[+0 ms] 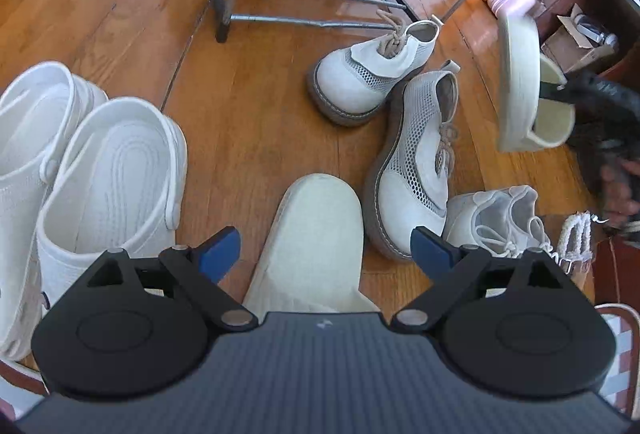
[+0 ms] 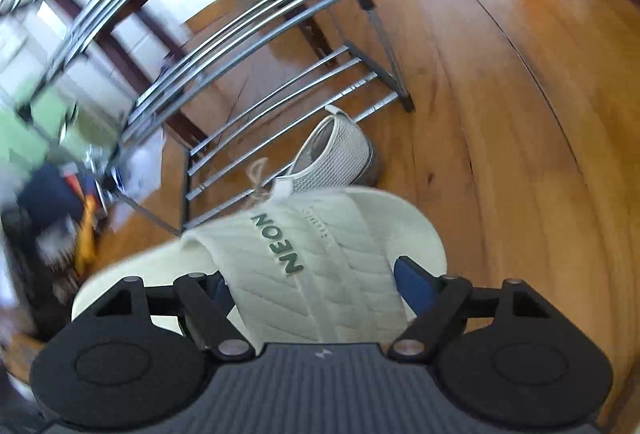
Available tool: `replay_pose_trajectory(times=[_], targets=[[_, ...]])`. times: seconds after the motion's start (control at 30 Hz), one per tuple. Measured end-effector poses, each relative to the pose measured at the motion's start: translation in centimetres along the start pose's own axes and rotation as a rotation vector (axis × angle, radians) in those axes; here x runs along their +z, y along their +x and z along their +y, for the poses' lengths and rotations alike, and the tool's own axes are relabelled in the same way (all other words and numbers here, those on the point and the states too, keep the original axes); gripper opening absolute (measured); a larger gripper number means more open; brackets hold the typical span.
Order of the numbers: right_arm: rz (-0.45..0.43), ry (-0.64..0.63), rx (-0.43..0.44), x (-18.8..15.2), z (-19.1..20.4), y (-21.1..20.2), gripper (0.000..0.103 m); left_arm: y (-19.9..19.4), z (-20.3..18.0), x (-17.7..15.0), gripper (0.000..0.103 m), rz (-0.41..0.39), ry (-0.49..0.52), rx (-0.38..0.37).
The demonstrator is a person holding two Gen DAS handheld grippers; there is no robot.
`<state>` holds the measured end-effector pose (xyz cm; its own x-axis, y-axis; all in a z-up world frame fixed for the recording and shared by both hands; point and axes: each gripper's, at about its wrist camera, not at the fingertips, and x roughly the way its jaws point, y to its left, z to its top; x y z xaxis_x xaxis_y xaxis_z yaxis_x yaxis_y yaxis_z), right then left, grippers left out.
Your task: Organize scattered shoes
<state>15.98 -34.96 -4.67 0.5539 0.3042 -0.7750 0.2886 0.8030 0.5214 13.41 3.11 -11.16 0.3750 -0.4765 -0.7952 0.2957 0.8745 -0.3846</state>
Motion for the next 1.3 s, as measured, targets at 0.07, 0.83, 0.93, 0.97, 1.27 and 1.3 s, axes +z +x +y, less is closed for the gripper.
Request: replay_pose_trajectory(times=[0.07, 0.83, 0.93, 0.97, 1.27, 1.3], targets=[[0.043, 0.099, 0.029, -1.0, 0.5, -0.8, 0.08, -0.2, -0.5, -0.2, 0.093, -0.016, 0.029, -0.008], [0.301, -0.318, -0.106, -9.7, 6.4, -0.5, 0.098, 1.1, 1.0, -0.7, 0.103, 0.003, 0.013, 0.012], [0.297, -0.671, -0.17, -11.8, 8.4, 1.0, 0.077, 1.2, 1.8, -0.7, 0.103, 0.039, -0.052, -0.046], [0.318, -0.809, -0.197, -12.9, 8.9, 1.8, 0.068, 1.2, 2.1, -0.7, 0.103, 0.063, -0.091, -0.076], [0.294, -1.13, -0.302, -18.2, 9.6, 7.3, 0.07, 1.9, 2.9, -1.2, 0.103, 0.079, -0.103, -0.11], [0.286, -1.146, -0.301, -18.2, 9.7, 7.7, 0.072, 2.1, 3.4, -1.2, 0.103, 0.088, -0.123, -0.131]])
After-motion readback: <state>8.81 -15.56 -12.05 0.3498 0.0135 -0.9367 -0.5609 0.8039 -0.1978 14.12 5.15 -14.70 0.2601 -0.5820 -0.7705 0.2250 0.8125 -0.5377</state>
